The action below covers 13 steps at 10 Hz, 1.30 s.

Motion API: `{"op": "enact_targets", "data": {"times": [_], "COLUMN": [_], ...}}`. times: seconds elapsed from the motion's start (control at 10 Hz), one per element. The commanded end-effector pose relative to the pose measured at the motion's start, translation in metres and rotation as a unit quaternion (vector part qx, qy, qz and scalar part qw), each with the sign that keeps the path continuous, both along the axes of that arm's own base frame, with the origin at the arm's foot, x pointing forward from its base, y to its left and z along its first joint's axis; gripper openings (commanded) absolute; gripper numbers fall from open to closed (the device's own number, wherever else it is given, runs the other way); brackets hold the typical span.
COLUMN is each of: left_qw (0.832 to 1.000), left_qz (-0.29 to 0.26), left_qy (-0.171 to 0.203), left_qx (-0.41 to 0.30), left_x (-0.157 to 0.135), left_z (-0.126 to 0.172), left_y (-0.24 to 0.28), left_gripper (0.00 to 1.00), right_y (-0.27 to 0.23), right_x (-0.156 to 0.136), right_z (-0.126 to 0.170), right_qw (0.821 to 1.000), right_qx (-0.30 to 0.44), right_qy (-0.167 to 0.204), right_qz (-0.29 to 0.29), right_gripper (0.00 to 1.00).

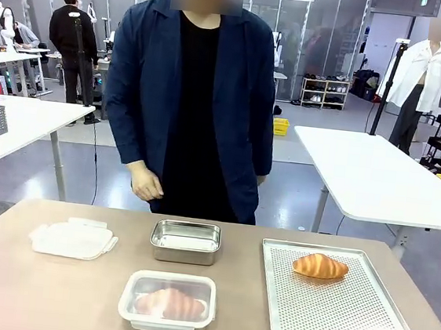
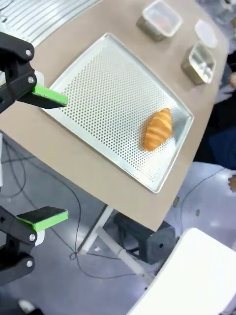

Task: Place the bread into the airtight container.
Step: Pick up a Butter Roll and place it into an empty Airtight Container.

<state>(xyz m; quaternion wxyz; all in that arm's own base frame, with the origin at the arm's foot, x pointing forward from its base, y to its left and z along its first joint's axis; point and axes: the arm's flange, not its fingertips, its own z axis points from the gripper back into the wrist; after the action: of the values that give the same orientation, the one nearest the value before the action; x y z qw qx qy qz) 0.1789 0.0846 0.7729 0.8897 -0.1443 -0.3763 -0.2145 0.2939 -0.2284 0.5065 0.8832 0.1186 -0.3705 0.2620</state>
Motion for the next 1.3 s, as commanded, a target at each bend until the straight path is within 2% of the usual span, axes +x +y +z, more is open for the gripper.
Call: {"op": "enact_targets", "data": {"times": [0.0, 0.2, 0.4, 0.6, 0.8, 0.9, 1.1, 1.2], "left_qw": [1.0, 1.0, 1.0, 1.0, 1.0, 1.0, 1.0, 1.0], "left_qz": [-0.007, -0.007, -0.007, -0.007, -0.007, -0.007, -0.007, -0.007], "left_qy": [-0.002, -0.002, -0.002, -0.002, -0.002, -0.002, -0.002, -0.002], "left_qx": [-0.002, -0.002, -0.002, -0.002, -0.002, -0.002, -0.002, -0.002], "left_x": [-0.001, -0.001, -0.001, -0.001, -0.001, -0.001, -0.001, -0.001], "left_z": [0.002, 0.002, 0.002, 0.002, 0.002, 0.002, 0.002, 0.002], "left_y": [0.0, 0.0, 0.0, 0.0, 0.0, 0.0, 0.0, 0.0], "left_gripper": [1.0, 1.0, 1.0, 1.0, 1.0, 1.0, 1.0, 1.0], "right_y": [0.015, 0.06, 0.12, 0.174, 0.216, 0.233, 0.246, 0.251], "right_x": [0.014, 0.045, 0.079, 0.12, 0.159, 0.181, 0.211, 0.221], "right_z": [0.021, 0.048, 0.059, 0.061, 0.042, 0.023, -0.013, -0.03], "right_qw": [0.997, 0.978, 0.939, 0.897, 0.873, 0.861, 0.853, 0.85], "right_qx": [-0.061, -0.15, -0.243, -0.321, -0.335, -0.361, -0.368, -0.364], "right_qy": [0.01, -0.005, -0.016, -0.004, 0.04, 0.052, 0.083, 0.082], "right_qz": [0.055, 0.145, 0.241, 0.303, 0.352, 0.355, 0.361, 0.372], "right_gripper": [1.0, 1.0, 1.0, 1.0, 1.0, 1.0, 1.0, 1.0]}}
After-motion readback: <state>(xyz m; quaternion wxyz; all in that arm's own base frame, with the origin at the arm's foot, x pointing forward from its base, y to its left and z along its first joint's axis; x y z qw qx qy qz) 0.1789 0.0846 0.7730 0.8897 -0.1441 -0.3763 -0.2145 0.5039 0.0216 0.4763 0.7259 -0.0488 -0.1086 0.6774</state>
